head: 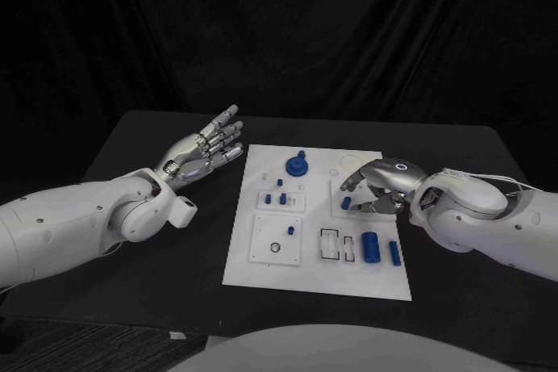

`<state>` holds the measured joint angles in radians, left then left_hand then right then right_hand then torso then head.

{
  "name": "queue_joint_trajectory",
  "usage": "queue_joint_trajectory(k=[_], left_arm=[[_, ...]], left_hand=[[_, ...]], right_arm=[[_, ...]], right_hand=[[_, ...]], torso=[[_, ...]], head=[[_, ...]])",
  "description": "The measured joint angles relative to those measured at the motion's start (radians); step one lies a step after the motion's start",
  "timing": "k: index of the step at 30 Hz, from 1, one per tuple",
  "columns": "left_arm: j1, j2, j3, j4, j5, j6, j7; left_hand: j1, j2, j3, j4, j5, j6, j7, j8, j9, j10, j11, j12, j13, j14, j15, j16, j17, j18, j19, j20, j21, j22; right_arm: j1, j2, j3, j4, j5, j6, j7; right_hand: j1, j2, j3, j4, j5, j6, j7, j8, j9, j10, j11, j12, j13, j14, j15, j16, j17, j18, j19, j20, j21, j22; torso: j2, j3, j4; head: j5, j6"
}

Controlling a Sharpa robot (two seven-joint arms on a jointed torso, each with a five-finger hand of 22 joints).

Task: Assemble the parts on the task board

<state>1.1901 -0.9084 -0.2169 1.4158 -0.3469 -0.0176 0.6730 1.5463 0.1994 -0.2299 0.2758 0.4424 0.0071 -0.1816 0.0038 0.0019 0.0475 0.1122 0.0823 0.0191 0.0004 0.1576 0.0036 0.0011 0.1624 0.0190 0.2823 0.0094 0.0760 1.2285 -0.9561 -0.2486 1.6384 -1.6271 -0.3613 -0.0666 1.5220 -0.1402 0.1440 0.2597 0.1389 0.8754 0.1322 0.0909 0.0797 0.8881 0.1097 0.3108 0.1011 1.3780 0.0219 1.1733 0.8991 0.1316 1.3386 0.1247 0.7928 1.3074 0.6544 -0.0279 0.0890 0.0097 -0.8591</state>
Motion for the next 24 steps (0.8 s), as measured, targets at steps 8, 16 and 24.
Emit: queue_joint_trajectory(k=[8, 16, 24], left_arm=[[0.0, -0.001, 0.0, 0.003, 0.0, 0.0, 0.001], [-0.001, 0.0, 0.0, 0.002, 0.0, 0.0, 0.002], [-0.002, 0.001, 0.0, 0.0, 0.0, 0.0, 0.003]], left_hand=[[0.0, 0.0, 0.0, 0.0, 0.0, 0.004, 0.014, 0.0, 0.0, 0.004, 0.004, 0.01, 0.002, 0.0, 0.0, 0.0, 0.0, 0.0, 0.004, 0.004, 0.004, 0.009], [0.0, 0.0, 0.0, 0.0, 0.004, 0.006, 0.031, 0.0, 0.0, 0.005, 0.01, 0.01, 0.002, 0.0, 0.0, 0.0, 0.0, 0.0, 0.004, 0.004, 0.004, 0.009], [0.008, 0.0, 0.0, 0.0, 0.006, 0.015, 0.05, 0.0, 0.003, 0.006, 0.014, 0.01, 0.002, 0.0, 0.0, 0.0, 0.001, 0.0, 0.004, 0.004, 0.004, 0.009]], right_arm=[[-0.007, 0.027, 0.0, -0.018, 0.001, 0.0, 0.009], [-0.011, 0.037, 0.0, -0.03, 0.001, 0.006, 0.013], [-0.011, 0.04, 0.0, -0.033, 0.002, 0.015, 0.013]], right_hand=[[-0.005, 0.013, 0.009, -0.022, 0.015, 0.033, -0.004, 0.0, 0.003, 0.096, -0.01, -0.012, -0.01, 0.005, -0.006, 0.0, -0.009, 0.0, 0.002, -0.002, 0.0, 0.0], [0.007, 0.025, 0.035, -0.039, 0.034, 0.1, 0.007, 0.023, 0.02, 0.172, -0.025, -0.039, -0.022, 0.001, -0.009, -0.027, -0.038, 0.0, 0.001, -0.009, -0.02, 0.0], [0.024, 0.018, 0.076, -0.049, 0.039, 0.17, 0.002, 0.039, 0.039, 0.255, -0.04, -0.065, -0.029, 0.008, -0.026, -0.043, -0.051, 0.0, 0.002, -0.023, -0.03, 0.001]], torso=[[0.0, -0.0012, 0.0005], [0.0, -0.0012, 0.0022], [0.0, -0.0013, 0.0021]], head=[[0.0, -0.002], [-0.001, -0.002], [-0.001, -0.002]])
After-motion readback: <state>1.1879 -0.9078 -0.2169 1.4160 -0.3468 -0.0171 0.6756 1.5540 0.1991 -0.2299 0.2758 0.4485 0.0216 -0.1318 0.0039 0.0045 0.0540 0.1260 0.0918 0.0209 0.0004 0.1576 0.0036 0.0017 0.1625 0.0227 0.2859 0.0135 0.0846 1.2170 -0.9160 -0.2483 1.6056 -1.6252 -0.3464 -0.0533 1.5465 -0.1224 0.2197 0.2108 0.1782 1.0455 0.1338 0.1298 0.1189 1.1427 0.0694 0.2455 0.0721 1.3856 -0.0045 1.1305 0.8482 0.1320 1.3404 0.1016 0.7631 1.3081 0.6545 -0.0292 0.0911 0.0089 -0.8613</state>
